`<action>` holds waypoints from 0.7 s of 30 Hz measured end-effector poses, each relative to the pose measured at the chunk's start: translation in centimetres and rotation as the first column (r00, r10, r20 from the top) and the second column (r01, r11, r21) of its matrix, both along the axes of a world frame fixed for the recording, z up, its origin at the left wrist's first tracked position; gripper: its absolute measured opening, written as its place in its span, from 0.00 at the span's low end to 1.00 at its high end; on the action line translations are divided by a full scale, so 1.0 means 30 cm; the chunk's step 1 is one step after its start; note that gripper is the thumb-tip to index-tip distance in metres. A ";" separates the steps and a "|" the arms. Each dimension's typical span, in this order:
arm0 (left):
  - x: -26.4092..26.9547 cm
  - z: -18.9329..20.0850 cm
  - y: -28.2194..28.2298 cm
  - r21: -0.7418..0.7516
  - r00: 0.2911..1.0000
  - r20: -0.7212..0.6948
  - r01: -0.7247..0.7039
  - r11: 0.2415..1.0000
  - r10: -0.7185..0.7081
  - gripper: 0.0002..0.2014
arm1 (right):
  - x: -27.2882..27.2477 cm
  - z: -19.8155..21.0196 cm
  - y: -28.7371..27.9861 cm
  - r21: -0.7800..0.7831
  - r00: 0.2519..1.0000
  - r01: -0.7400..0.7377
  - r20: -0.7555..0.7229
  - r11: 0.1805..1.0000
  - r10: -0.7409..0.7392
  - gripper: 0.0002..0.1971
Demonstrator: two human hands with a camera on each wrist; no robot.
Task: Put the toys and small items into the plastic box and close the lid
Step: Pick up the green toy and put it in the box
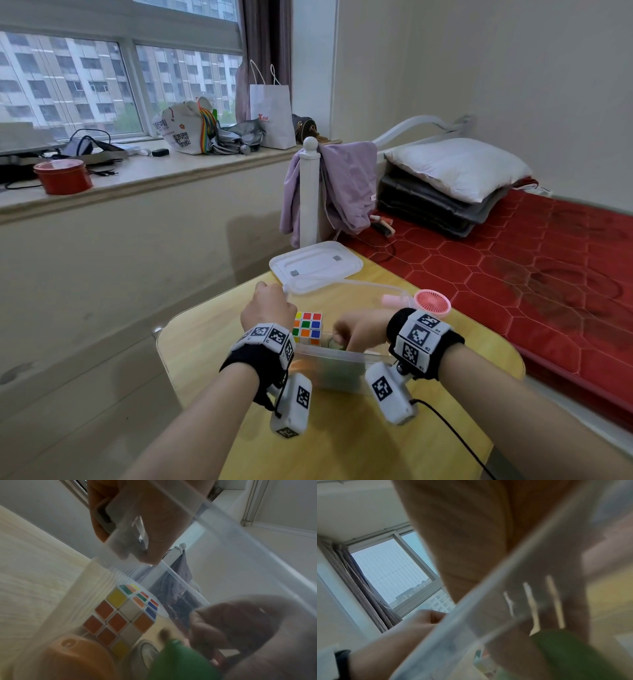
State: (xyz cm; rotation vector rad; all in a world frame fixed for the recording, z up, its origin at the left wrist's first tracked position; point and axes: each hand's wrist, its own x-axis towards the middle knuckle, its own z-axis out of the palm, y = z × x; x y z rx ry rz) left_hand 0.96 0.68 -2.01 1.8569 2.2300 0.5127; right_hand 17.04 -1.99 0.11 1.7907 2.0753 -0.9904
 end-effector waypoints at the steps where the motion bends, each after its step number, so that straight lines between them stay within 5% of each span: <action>1: 0.000 -0.001 0.001 0.001 1.000 -0.001 -0.002 1.000 0.002 0.08 | -0.010 -0.003 -0.001 0.011 1.000 -0.024 0.009 1.000 0.024 0.14; 12: 0.002 0.001 -0.003 0.010 1.000 0.013 -0.008 1.000 0.008 0.08 | -0.029 -0.032 0.024 0.072 0.963 0.039 -0.270 0.997 -0.019 0.05; 21: 0.004 0.001 -0.003 0.007 1.000 0.003 -0.012 1.000 0.012 0.09 | 0.021 -0.030 0.006 -0.024 0.936 0.049 -0.348 0.999 -0.054 0.15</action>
